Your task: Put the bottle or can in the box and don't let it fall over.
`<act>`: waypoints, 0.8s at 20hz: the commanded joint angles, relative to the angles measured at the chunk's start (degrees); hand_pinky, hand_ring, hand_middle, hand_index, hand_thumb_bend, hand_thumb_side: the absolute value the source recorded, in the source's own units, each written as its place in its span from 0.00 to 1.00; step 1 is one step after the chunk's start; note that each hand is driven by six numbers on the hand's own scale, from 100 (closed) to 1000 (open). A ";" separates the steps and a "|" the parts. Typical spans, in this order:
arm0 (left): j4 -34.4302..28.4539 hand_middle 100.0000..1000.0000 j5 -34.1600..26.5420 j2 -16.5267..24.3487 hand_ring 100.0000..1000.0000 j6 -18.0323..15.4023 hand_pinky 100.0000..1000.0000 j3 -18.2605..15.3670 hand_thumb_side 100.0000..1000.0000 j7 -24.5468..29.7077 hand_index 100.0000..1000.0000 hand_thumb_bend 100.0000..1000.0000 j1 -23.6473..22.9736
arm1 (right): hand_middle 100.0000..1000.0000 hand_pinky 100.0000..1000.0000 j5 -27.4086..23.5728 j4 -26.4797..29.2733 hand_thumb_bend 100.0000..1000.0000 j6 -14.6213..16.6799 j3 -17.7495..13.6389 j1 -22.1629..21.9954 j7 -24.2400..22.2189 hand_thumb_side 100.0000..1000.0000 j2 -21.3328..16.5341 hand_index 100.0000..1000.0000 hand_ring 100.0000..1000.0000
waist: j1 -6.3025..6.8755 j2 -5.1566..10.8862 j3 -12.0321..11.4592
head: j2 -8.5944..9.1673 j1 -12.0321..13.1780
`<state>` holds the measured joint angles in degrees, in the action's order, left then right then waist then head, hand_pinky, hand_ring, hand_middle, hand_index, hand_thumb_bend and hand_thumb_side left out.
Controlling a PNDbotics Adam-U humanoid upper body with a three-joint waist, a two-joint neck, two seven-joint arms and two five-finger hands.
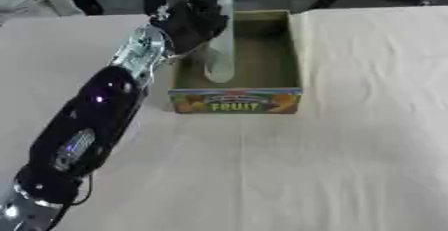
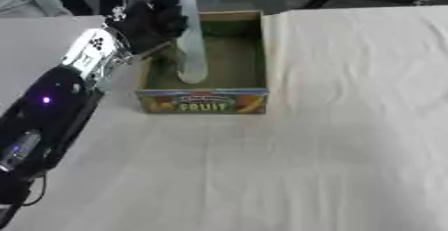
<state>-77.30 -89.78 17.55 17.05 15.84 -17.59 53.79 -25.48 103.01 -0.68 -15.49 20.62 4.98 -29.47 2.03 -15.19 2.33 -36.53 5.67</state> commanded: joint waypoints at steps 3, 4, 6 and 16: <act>-0.55 0.11 1.00 0.36 0.00 0.49 0.00 -0.72 0.85 0.05 0.89 0.39 -1.31 | 1.00 0.79 -0.32 1.30 0.00 0.07 -0.66 0.01 0.14 0.69 -1.26 0.97 0.90 | -0.32 1.34 -0.61 | -0.13 -0.75; -0.83 0.11 1.29 0.48 0.00 0.54 0.00 -0.77 0.85 -0.05 0.89 0.39 -1.91 | 1.00 0.79 -0.31 1.28 0.00 0.09 -0.71 -0.10 0.18 0.69 -1.32 0.97 0.90 | -0.30 1.43 -0.79 | -0.24 -0.90; -1.49 0.11 2.04 0.95 0.00 0.66 0.00 -0.83 0.84 -0.44 0.89 0.40 -3.36 | 1.00 0.79 -0.29 1.25 0.00 0.09 -0.81 -0.32 0.27 0.68 -1.45 0.97 0.89 | -0.22 1.70 -1.24 | -0.49 -1.28; -8.54 0.15 4.81 6.60 0.02 -0.78 0.00 -2.92 0.83 -2.49 0.88 0.42 -11.54 | 1.00 0.79 -0.46 1.27 0.00 0.53 -1.52 -1.72 1.07 0.67 -2.35 0.97 0.89 | -0.25 3.63 -3.63 | -2.74 -3.60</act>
<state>-83.66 -85.41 21.85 16.57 13.92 -19.76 41.58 -25.53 103.01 -0.29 -16.29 18.48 5.82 -29.61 2.02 -12.71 -1.40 -38.83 2.40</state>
